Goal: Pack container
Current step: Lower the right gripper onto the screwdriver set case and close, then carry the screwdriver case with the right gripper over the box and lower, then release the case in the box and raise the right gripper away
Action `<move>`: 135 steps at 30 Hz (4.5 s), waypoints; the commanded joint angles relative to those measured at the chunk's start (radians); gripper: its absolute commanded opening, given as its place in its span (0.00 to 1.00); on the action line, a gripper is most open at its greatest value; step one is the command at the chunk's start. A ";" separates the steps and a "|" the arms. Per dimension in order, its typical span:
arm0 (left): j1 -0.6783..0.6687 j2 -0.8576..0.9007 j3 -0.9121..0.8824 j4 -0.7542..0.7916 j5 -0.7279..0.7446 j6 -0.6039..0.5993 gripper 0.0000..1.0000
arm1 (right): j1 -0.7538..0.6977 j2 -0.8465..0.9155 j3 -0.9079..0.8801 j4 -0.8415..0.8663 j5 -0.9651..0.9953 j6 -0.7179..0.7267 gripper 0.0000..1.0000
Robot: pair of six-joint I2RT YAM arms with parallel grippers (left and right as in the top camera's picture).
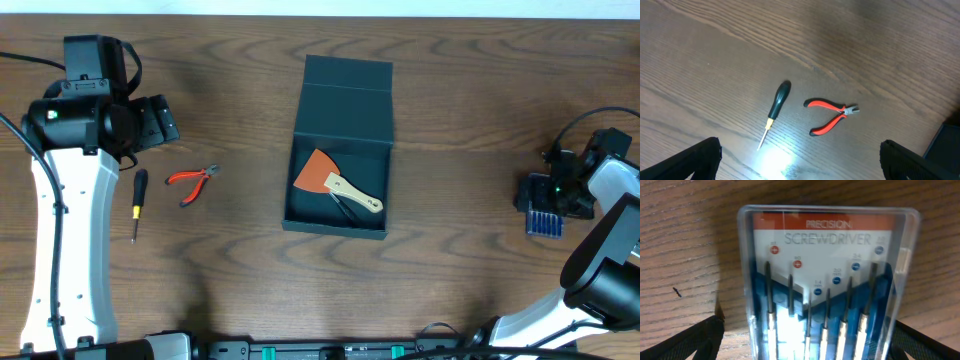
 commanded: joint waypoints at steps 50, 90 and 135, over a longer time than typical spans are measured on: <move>0.005 0.010 -0.005 -0.008 -0.005 0.010 0.99 | 0.016 0.026 0.050 -0.092 -0.009 0.172 0.01; 0.005 0.010 -0.005 -0.016 -0.004 0.005 0.99 | 1.086 0.058 0.698 -0.546 -0.161 -0.399 0.01; 0.005 0.010 -0.005 -0.025 -0.004 0.106 0.98 | 1.069 0.168 0.815 -0.615 -0.072 -0.228 0.99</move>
